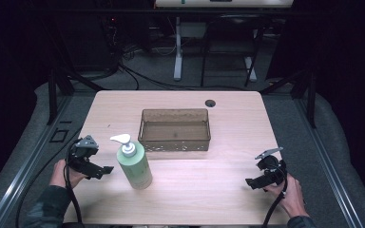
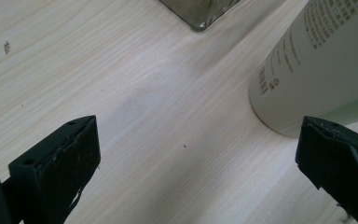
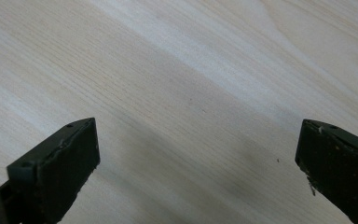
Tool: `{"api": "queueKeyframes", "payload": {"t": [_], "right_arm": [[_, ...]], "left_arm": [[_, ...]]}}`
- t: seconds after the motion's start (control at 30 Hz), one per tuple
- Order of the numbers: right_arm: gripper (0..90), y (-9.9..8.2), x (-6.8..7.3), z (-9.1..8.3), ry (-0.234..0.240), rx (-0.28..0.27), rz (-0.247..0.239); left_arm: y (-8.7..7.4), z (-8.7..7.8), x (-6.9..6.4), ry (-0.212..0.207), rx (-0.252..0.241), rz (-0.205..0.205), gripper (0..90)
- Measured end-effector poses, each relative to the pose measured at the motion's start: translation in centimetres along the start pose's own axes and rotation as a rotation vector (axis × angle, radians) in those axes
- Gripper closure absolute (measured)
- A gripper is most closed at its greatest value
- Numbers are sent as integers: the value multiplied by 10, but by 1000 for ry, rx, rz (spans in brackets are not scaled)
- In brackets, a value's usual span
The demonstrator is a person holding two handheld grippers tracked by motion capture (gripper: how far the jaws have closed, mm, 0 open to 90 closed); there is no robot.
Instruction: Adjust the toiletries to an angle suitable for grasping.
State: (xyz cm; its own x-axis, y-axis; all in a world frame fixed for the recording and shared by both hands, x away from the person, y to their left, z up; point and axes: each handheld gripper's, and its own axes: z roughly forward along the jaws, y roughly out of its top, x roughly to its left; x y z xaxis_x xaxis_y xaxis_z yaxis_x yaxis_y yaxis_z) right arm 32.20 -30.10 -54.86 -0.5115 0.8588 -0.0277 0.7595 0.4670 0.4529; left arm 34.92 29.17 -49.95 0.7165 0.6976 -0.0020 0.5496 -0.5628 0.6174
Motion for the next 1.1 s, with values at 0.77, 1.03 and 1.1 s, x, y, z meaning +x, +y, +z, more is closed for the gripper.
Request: {"api": "queueKeyframes", "payload": {"t": [0.77, 1.03, 1.1], "right_arm": [[0, 2, 2, -7, 17, -6, -11], [3, 2, 2, -6, 31, 0, -3], [3, 2, 2, -6, 28, 3, -6]], "left_arm": [[31, -26, -18, -21, -23, 112, 1], [41, -36, -19, -49, -32, 131, 0], [42, -38, -20, -57, -41, 132, 0]]}}
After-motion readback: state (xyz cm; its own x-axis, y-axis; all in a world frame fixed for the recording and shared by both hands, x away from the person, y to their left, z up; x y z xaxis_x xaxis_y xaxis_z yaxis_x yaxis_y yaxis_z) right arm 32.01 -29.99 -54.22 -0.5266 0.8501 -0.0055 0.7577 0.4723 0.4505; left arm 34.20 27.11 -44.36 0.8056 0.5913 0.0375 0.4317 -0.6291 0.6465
